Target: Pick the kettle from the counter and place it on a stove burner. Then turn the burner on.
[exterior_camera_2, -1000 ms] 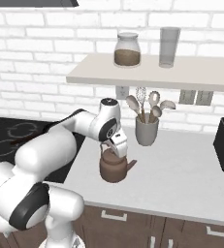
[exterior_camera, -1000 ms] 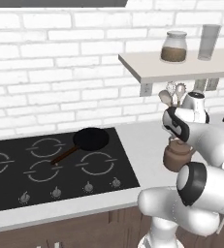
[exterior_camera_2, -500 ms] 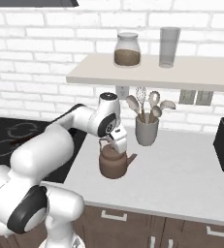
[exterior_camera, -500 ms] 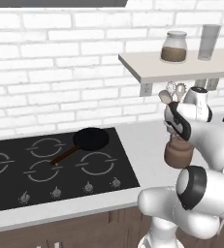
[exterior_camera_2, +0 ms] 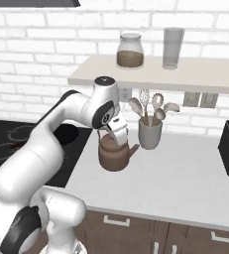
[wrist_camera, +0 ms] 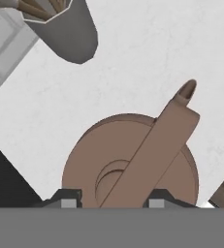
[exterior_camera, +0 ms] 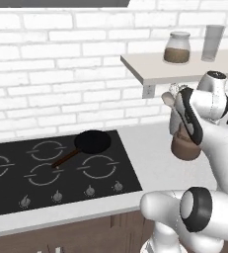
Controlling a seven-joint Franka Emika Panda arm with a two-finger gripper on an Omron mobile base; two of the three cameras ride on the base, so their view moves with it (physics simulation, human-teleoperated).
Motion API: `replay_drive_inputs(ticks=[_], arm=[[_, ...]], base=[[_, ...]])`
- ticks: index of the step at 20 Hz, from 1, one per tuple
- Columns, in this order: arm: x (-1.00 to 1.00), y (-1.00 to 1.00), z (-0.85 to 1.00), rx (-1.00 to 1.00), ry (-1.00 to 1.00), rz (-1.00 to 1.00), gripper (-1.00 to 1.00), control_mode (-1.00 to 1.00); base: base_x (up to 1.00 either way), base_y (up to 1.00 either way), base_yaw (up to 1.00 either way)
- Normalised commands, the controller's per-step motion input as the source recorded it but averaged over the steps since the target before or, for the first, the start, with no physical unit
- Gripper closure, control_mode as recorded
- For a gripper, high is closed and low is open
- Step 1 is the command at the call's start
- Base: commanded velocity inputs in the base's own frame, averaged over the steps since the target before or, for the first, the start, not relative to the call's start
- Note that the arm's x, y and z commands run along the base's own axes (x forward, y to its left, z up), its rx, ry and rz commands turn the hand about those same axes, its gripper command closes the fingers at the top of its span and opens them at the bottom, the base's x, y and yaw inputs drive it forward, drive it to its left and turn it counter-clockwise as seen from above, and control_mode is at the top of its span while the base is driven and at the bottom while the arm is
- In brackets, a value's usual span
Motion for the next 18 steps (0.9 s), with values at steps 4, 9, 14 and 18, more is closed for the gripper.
replay_drive_inputs(ticks=[4, 9, 14, 18], arm=[[-0.12, 0.09, 0.27, 0.00, -0.03, 0.00, 1.00, -1.00], [-0.07, 0.13, 0.01, 0.00, -0.01, 0.02, 1.00, -1.00], [-0.11, 0.24, 0.00, 0.00, -0.03, 0.03, 1.00, 1.00], [0.00, 0.00, 0.00, 0.00, 0.00, 0.00, 1.00, 1.00]], base=[[0.00, 0.00, 0.00], [0.00, 0.00, 0.00], [-0.14, 0.37, 0.02], [-0.40, 1.00, 0.00]])
